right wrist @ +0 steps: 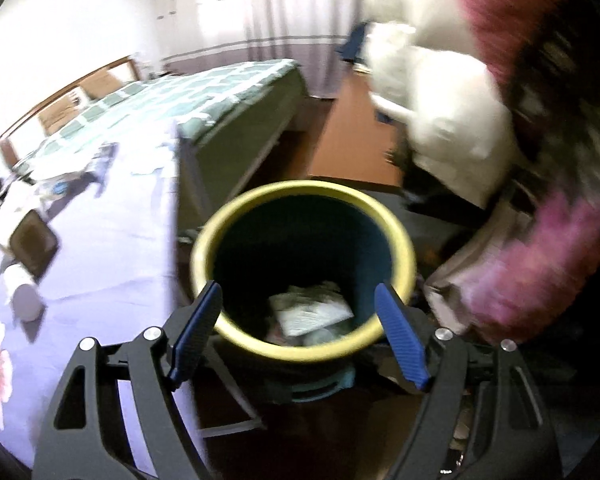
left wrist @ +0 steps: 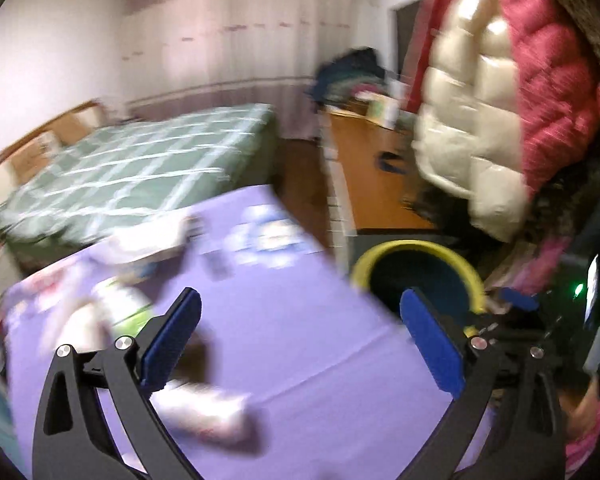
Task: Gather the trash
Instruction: 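Carry the tea box to the bin and open the left gripper, then grasp the white foam net sleeve with the right gripper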
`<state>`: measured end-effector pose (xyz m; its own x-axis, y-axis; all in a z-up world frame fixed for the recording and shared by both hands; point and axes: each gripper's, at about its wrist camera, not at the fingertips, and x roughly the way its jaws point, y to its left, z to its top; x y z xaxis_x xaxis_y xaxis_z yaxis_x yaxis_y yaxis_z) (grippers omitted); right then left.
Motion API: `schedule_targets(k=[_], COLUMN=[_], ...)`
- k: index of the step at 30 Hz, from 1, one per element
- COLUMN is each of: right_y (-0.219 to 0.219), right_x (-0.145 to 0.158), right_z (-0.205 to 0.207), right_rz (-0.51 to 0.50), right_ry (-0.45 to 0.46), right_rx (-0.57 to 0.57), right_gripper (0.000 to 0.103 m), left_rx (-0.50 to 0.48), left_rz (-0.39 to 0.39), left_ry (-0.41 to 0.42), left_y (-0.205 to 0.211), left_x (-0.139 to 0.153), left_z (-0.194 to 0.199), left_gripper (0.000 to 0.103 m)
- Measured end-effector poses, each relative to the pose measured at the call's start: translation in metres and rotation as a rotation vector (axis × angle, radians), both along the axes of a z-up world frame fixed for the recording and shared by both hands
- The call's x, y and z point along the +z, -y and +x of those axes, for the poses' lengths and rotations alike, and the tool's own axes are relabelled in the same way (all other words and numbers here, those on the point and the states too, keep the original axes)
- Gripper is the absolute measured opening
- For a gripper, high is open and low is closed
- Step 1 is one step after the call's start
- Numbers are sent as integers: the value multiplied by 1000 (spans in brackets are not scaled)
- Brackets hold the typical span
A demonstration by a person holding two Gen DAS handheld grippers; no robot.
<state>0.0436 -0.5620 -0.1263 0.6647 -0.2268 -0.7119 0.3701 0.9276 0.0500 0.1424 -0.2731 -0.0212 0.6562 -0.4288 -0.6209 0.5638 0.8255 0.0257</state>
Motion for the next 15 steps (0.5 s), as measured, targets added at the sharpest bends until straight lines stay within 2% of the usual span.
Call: schedule_targets(k=[7,12,15], right_y=[-76,-128,-159], right_x=[16,28,33], right_z=[47,75,88], right_rz=[-12,5,32], right_ry=[23,47,67], right_rx=[186,295,360], right_gripper=[74,74,74], left_rx=[302,435,467], left_rz=[-19,-25,-42], left_ry=[-21,-27,-33], left_y=[-154,-221,-246], left_x=[-12,-26,-30], left_z=[-3,-8,-9], left_gripper=[98,98,98])
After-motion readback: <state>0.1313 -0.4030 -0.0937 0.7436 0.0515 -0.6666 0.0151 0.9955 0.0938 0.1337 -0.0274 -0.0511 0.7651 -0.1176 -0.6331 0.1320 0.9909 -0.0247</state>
